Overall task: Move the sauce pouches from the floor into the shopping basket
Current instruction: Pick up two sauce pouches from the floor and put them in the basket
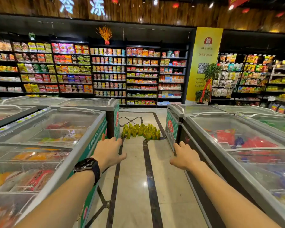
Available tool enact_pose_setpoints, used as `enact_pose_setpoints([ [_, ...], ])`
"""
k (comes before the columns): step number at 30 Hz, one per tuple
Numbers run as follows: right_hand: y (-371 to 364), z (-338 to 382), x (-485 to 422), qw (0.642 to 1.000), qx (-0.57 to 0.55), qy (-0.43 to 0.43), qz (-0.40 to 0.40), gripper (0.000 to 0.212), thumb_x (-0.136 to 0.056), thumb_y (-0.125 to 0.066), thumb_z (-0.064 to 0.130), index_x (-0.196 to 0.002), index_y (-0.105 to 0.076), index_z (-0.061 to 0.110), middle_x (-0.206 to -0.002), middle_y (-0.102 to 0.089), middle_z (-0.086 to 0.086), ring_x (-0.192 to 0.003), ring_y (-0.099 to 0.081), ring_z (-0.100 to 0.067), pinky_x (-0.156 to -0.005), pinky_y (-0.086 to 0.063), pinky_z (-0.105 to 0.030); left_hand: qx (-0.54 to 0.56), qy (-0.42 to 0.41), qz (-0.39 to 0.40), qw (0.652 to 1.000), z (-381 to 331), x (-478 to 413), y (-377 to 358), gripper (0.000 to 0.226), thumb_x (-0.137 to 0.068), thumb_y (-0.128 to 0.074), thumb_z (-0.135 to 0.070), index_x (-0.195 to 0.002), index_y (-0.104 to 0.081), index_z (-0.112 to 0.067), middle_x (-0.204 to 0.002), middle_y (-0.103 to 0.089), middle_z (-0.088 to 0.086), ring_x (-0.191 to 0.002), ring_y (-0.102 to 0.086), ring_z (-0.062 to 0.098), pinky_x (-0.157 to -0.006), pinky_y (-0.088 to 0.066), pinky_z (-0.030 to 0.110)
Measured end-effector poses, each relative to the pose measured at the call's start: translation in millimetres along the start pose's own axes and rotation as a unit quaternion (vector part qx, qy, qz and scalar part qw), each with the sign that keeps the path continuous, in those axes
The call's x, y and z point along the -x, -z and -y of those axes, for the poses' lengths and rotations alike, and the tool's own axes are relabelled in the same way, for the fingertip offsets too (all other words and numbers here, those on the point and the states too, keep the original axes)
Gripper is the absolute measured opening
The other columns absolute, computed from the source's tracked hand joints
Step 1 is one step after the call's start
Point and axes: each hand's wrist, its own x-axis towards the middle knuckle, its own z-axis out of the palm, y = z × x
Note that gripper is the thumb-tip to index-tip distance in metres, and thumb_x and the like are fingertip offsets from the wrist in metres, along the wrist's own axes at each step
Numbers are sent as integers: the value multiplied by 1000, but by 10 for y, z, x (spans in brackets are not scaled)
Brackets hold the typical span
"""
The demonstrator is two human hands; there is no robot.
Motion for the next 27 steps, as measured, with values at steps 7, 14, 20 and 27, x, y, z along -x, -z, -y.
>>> enact_pose_setpoints([
  [7,-119,-299,-1380,1000,-17,-2,10,71,-83,-65,49,-142,-36,22,-140,-43,-7,-125,-46,-26,-98,-50,-45,-29,23,40,999,30,-1296,-391,56,-92,-50,-63,-127,-55,-19,-114,-63,2,-97,-64,19,-78,-57,31],
  [14,-234,-380,-2808,1000,-21,20,8,68,-84,-65,46,-140,-39,19,-143,-42,-9,-129,-44,-29,-100,-48,-45,-16,46,49,998,120,-2555,-769,58,-92,-53,-61,-135,-51,-22,-121,-62,4,-104,-62,21,-86,-55,35],
  [20,-496,-228,-4010,999,-14,26,32,72,-85,-64,46,-145,-36,19,-145,-39,-11,-133,-40,-29,-102,-46,-42,-26,64,65,996,533,-3620,-1340,54,-89,-53,-64,-124,-55,-23,-111,-63,1,-95,-63,19,-81,-57,34],
  [27,-737,115,-5531,999,-21,7,34,61,-85,-64,46,-136,-42,20,-134,-45,-8,-125,-46,-27,-99,-48,-43,-18,34,60,997,1182,-5080,-2092,53,-89,-55,-63,-123,-53,-23,-114,-63,3,-95,-63,20,-78,-58,35],
])
